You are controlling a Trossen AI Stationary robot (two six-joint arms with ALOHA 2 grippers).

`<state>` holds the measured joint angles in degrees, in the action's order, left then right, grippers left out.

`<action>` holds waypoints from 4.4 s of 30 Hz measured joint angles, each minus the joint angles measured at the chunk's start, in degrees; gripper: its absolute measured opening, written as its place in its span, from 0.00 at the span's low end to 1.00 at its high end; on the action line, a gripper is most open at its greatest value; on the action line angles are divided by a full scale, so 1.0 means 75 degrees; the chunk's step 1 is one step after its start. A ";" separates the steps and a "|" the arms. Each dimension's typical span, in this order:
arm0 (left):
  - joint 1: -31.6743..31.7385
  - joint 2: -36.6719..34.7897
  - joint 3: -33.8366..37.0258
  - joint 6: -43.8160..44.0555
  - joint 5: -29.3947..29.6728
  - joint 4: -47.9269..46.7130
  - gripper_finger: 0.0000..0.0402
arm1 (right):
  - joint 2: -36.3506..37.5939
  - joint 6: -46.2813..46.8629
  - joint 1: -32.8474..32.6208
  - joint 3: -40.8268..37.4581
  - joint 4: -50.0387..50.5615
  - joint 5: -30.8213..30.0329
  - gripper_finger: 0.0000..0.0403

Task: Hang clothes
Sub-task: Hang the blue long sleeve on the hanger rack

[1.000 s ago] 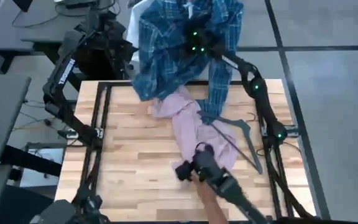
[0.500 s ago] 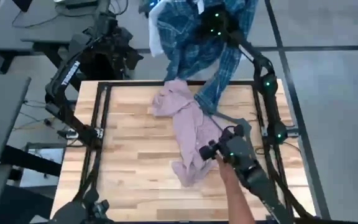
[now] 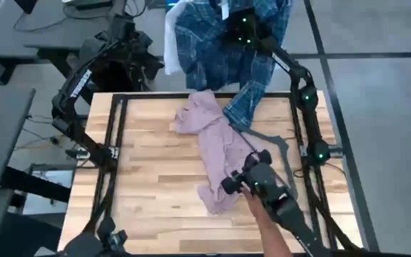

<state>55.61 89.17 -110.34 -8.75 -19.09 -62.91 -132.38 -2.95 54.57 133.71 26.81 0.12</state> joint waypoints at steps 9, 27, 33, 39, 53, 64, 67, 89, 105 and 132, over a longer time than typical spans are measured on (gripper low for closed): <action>-0.0020 0.0000 0.0000 -0.0101 -0.0004 -0.0031 0.50 | 0.0004 0.1796 -0.0646 0.0002 0.1070 0.3216 0.40; -0.0020 -0.0006 0.0000 -0.0577 -0.0003 -0.0021 0.50 | 0.2554 -0.0393 -0.1775 0.0048 0.5512 0.2440 0.40; -0.0020 -0.0006 0.0000 -0.0618 -0.0003 -0.0012 0.50 | 0.1961 0.0661 -0.1757 -0.0121 0.7114 0.1102 0.40; -0.0020 -0.0006 0.0000 -0.0595 -0.0003 -0.0052 0.50 | 0.1727 0.0916 -0.1570 -0.2200 0.6717 0.0354 0.40; -0.0042 -0.0009 0.0000 -0.0492 -0.0004 0.0259 0.50 | 0.1981 0.1746 -0.0416 -0.6493 0.3356 0.0375 0.40; -0.0061 -0.0012 0.0000 -0.0339 -0.0015 0.0292 0.50 | 0.2201 0.0676 0.0807 -0.5233 0.1777 -0.1673 0.40; -0.0073 -0.0009 0.0000 -0.0364 -0.0017 0.0308 0.50 | 0.2110 0.0221 0.1269 -0.4513 0.1663 -0.2012 0.40; -0.0148 -0.0009 0.0000 -0.0129 -0.0006 0.0533 0.50 | 0.2146 0.0626 0.1610 -0.4009 0.4322 -0.0183 0.40; -0.0444 -0.0006 0.0000 0.0126 0.0003 0.0609 0.50 | 0.2101 0.2074 0.1690 -0.6854 0.0004 -0.0203 0.40; -0.0629 -0.0003 0.0000 0.0545 -0.0006 0.0660 0.50 | 0.2139 -0.0102 0.2717 -0.4079 -0.4396 0.0830 0.40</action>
<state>50.89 89.14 -110.34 -4.67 -19.14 -57.96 -116.33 -3.71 74.96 103.12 -6.16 6.34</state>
